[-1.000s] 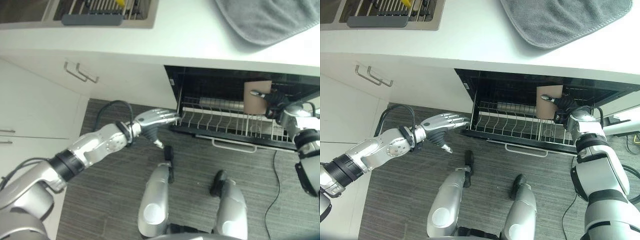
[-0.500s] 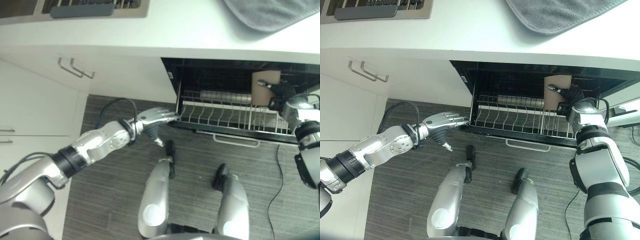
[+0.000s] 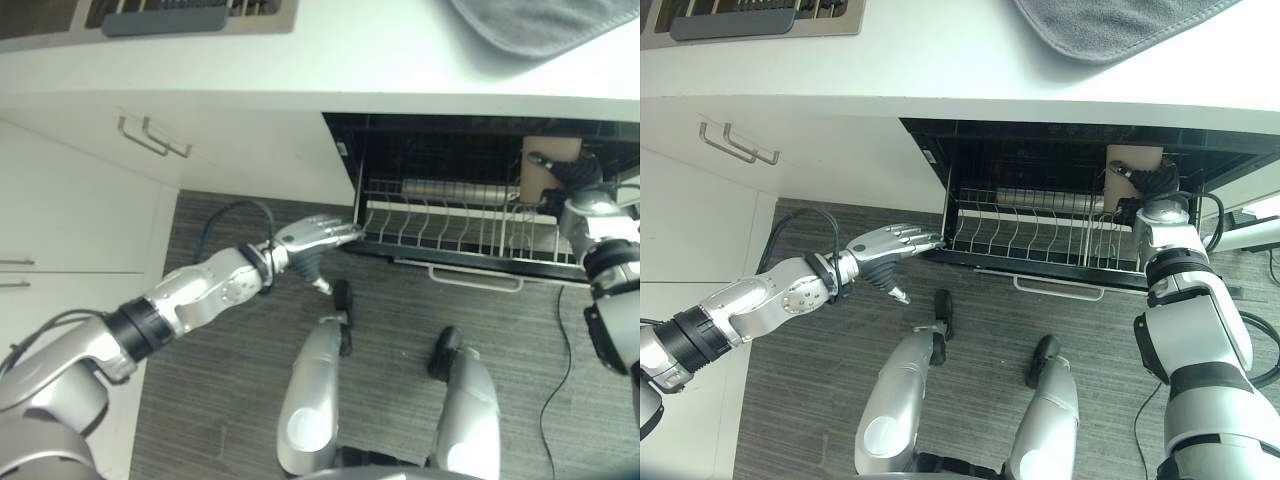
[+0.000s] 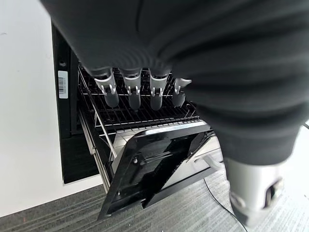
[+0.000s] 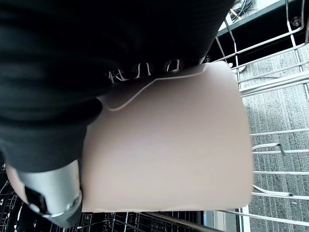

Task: Place the dishes in the dishwasher.

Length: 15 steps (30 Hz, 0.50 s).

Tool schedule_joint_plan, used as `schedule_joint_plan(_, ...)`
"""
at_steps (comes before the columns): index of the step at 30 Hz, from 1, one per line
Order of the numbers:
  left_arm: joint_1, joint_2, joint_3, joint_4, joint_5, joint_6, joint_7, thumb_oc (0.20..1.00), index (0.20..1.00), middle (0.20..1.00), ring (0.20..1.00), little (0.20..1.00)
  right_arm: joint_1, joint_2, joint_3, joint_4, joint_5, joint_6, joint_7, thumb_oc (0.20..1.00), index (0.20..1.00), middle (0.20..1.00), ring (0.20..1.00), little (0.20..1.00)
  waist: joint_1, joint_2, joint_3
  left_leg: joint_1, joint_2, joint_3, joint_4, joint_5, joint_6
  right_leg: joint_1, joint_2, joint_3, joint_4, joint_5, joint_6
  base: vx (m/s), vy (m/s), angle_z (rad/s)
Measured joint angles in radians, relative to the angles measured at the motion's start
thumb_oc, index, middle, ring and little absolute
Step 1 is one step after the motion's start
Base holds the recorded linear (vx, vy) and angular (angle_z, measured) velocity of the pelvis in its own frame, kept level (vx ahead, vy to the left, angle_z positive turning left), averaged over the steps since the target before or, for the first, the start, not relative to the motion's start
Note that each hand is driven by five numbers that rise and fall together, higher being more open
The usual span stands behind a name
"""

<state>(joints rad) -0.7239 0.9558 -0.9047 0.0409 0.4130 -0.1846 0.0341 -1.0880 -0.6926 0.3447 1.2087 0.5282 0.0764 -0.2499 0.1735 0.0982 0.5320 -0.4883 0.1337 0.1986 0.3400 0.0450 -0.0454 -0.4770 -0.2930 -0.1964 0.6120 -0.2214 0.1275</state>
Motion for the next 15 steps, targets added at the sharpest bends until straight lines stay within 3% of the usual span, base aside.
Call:
schedule_joint_plan(1, 0.002, 0.000, 0.000, 0.000, 0.000, 0.000, 0.006, 1.000, 1.000, 1.000, 1.000, 1.000, -0.002, 0.002, 0.000, 0.000, -0.009, 0.000, -0.007, 1.000, 1.000, 1.000, 1.000, 1.000, 0.000, 0.000, 0.000, 0.000, 0.000, 0.000, 0.000, 0.000, 0.000, 0.000, 0.000, 0.000, 0.000, 0.000, 0.000, 0.00, 0.000, 0.00)
schedule_joint_plan(15, 0.007, -0.002, -0.018, -0.003, 0.003, 0.022, 0.024, 1.000, 1.000, 1.000, 1.000, 1.000, -0.026, 0.023, 0.000, 0.031, -0.006, 0.038, -0.051, 1.000, 1.000, 1.000, 1.000, 1.000, 0.001, 0.005, -0.001, -0.010, 0.000, 0.001, 0.001, -0.001, 0.001, -0.003, 0.001, 0.000, -0.002, 0.002, -0.001, 0.00, 0.000, 0.00)
